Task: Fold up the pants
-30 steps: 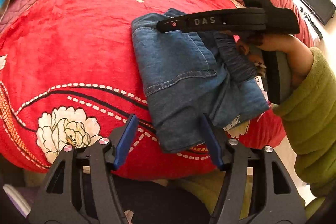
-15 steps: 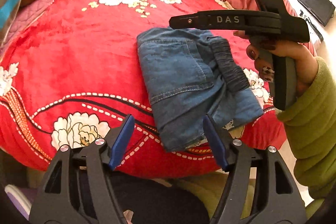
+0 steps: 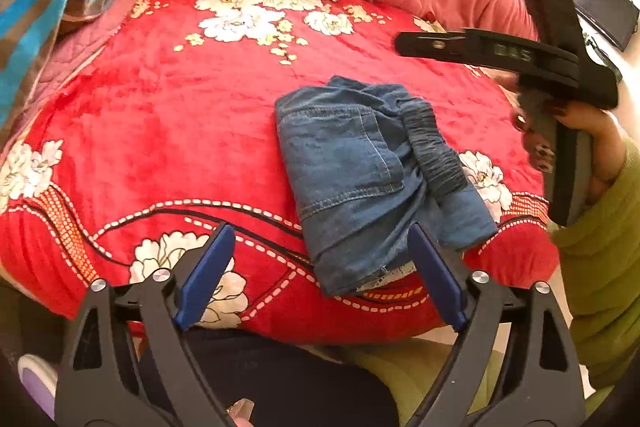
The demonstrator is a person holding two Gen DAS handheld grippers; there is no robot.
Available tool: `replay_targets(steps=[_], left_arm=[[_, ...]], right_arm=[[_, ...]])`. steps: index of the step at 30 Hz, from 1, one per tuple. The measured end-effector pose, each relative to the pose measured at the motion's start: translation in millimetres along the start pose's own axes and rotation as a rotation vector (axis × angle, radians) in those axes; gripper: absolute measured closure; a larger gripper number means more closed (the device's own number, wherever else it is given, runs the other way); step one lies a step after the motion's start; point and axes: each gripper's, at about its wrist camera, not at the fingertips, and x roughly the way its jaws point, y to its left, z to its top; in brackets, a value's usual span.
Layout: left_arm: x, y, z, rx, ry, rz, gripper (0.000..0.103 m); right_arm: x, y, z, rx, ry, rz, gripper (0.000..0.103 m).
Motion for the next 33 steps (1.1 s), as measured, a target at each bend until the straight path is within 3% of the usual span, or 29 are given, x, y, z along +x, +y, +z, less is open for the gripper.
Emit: replay_targets(steps=[4,13,24,33], left_arm=[[-1,4,4,-0.015,-0.01,0.017,0.012],[10,10,11,-0.051,-0.005,0.047,0.01],[43,12,20,-0.056,0.045,0.076,0.01],[71,21,24,-0.078,0.089,0.086,0.01]], right_arm=[[-18,-8,-6,0.019,-0.031,-0.017,0.011],[-36,-31,-28,0.063,-0.029,-0.063,0.011],[-19,-54,-59,0.114,0.053,-0.087,0.011],[16,-61,-76,0.151,0.144,-0.054,0.011]])
